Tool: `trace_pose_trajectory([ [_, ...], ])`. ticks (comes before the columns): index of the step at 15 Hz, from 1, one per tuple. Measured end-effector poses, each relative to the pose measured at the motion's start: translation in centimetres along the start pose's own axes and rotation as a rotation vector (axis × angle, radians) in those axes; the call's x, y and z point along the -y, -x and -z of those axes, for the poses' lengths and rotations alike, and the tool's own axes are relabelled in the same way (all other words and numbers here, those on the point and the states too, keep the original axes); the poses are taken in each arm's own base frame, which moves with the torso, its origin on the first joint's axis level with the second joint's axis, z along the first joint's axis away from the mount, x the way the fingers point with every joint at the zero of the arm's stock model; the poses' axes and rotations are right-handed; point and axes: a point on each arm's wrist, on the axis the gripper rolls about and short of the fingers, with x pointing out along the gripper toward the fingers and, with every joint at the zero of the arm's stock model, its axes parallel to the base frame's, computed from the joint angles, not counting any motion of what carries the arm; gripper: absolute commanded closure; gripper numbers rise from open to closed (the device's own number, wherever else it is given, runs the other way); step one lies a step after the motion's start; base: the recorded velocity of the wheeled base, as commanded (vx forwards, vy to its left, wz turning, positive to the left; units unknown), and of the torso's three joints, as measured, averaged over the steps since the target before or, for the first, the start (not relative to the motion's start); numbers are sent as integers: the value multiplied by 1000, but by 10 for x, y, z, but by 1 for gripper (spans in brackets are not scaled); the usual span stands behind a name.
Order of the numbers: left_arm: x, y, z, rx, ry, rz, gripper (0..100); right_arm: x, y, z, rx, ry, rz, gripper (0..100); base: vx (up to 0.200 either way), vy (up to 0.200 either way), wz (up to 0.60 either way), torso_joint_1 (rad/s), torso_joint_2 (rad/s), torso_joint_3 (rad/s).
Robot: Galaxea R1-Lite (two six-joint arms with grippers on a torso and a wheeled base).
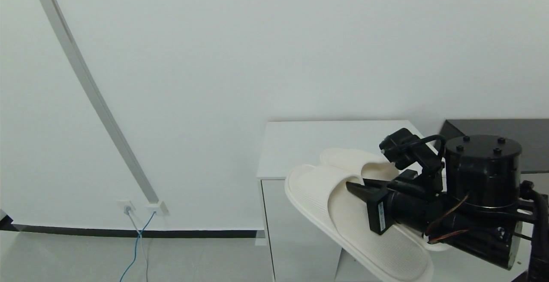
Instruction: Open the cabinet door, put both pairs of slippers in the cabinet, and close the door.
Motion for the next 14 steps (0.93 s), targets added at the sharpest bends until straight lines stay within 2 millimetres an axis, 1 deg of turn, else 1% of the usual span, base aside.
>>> trace_pose_trajectory([
  [14,0,0,0,1,0,1,100,0,6,3,-4,-1,-4,100,0,-200,0,2,3,3],
])
